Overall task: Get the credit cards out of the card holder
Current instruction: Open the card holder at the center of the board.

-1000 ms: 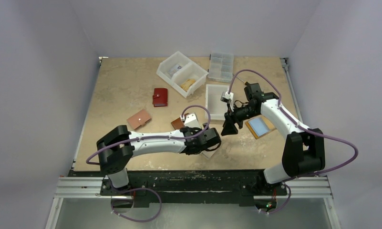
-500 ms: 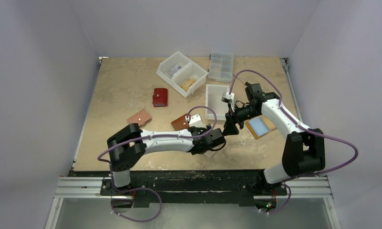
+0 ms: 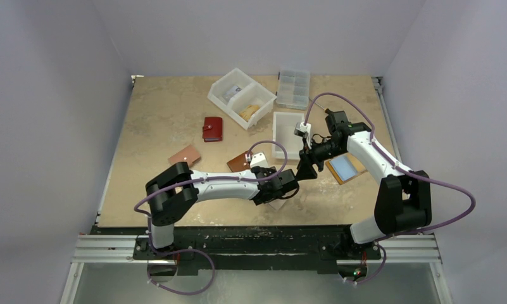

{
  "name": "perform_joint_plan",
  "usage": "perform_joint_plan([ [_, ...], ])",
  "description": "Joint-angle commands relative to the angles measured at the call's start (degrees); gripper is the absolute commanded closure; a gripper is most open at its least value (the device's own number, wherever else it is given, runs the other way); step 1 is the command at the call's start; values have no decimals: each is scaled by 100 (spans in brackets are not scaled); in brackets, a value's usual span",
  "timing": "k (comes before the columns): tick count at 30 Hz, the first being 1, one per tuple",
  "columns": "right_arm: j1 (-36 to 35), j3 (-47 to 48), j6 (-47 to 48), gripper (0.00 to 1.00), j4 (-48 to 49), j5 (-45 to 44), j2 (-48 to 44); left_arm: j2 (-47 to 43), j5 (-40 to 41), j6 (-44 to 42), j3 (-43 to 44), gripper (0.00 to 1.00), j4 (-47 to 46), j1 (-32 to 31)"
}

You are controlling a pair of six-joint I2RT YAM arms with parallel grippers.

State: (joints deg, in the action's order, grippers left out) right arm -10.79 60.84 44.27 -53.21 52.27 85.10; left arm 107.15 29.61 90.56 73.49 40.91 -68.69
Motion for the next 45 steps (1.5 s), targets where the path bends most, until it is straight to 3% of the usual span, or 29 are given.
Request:
perform_joint_plan([
  [1,33,86,121,36,-67,222,-81,-106,-112,104,-102,45,111,13],
  [12,37,95,127,36,-83,222,-63,-304,293,-196,202,39,623,13],
  [22,33,95,134,36,-93,231,-72,-234,-157,-108,218,37,552,4],
  [27,33,95,139,36,-93,231,-81,-160,-216,-71,164,40,465,4],
  [38,35,93,154,36,-102,228,-90,-217,-113,-19,-102,58,357,30],
  [41,37,95,166,36,-110,238,-95,-204,-113,-89,-124,55,331,59],
  [45,33,95,178,36,-126,247,-91,-186,-60,-255,-88,42,338,100],
])
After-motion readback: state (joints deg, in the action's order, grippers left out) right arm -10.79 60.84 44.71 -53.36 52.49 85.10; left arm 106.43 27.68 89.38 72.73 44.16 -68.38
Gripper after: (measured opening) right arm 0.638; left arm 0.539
